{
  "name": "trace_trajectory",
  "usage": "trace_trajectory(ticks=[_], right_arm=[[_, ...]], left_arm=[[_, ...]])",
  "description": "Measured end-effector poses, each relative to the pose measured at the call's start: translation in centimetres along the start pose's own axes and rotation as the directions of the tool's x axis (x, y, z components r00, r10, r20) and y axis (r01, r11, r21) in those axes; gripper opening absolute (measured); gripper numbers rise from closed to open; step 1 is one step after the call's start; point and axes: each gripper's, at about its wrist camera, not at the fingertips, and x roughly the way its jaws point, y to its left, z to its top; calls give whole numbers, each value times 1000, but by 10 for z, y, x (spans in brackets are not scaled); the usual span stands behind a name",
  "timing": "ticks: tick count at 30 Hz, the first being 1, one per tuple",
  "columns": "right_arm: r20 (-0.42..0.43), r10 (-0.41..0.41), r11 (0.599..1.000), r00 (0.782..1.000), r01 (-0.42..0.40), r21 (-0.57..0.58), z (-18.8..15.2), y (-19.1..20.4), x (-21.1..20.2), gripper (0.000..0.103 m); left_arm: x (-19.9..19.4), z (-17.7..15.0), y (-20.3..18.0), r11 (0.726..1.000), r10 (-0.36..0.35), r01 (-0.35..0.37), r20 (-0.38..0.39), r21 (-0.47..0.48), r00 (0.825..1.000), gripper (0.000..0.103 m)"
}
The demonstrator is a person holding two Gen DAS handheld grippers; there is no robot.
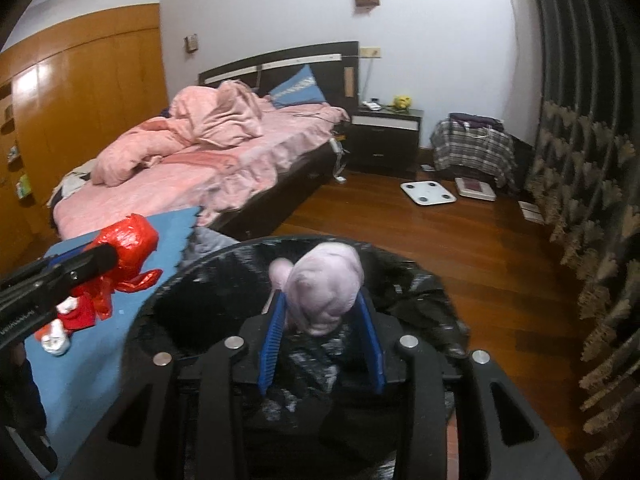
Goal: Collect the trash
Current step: 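Open both grippers to drop the sock and red bag into the bin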
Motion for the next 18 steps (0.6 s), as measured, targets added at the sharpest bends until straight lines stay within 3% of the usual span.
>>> trace_trajectory(ticks=[2, 4, 6, 8, 11, 15, 18], right_arm=[[4, -23, 1000, 1000, 23, 12, -1, -7, 1, 60], [11, -37, 999, 999, 37, 22, -1, -10, 2, 70], [15, -43, 999, 999, 42, 23, -1, -8, 2, 89], [29, -48, 999, 998, 48, 23, -2, -4, 1, 97], [36, -17, 1000, 999, 16, 27, -2, 10, -1, 97], [40, 58, 998, 998, -58, 5, -3, 49, 0, 97], [53, 119, 993, 992, -117, -26, -2, 84, -1, 97]], left_arm=[[4, 0, 2, 1000, -5, 5, 5, -15, 1000, 64], [2, -2, 7, 1000, 10, -10, 9, -25, 1000, 66], [-3, -4, 15, 999, 43, -42, 9, -31, 999, 72], [-14, -7, 27, 996, 85, -84, 17, -41, 996, 78], [-35, -14, 44, 984, 174, -172, 36, -50, 984, 86], [-61, -29, 73, 963, 262, -259, 31, -70, 965, 86], [-86, -42, 102, 937, 341, -337, 35, -91, 939, 86]])
